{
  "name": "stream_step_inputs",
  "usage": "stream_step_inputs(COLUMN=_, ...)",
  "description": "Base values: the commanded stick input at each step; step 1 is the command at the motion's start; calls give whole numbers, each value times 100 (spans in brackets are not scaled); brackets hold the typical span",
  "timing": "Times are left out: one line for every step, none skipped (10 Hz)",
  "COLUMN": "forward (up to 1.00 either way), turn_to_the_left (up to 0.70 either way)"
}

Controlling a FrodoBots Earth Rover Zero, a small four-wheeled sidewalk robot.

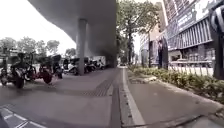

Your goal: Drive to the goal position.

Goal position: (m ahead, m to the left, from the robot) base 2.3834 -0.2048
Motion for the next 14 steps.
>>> stream_step_inputs(forward=45, turn_to_the_left=0)
stream_step_inputs(forward=45, turn_to_the_left=0)
stream_step_inputs(forward=45, turn_to_the_left=0)
stream_step_inputs(forward=45, turn_to_the_left=0)
stream_step_inputs(forward=45, turn_to_the_left=0)
stream_step_inputs(forward=45, turn_to_the_left=0)
stream_step_inputs(forward=45, turn_to_the_left=0)
stream_step_inputs(forward=45, turn_to_the_left=0)
stream_step_inputs(forward=45, turn_to_the_left=0)
stream_step_inputs(forward=45, turn_to_the_left=0)
stream_step_inputs(forward=45, turn_to_the_left=0)
stream_step_inputs(forward=45, turn_to_the_left=0)
stream_step_inputs(forward=45, turn_to_the_left=0)
stream_step_inputs(forward=45, turn_to_the_left=0)
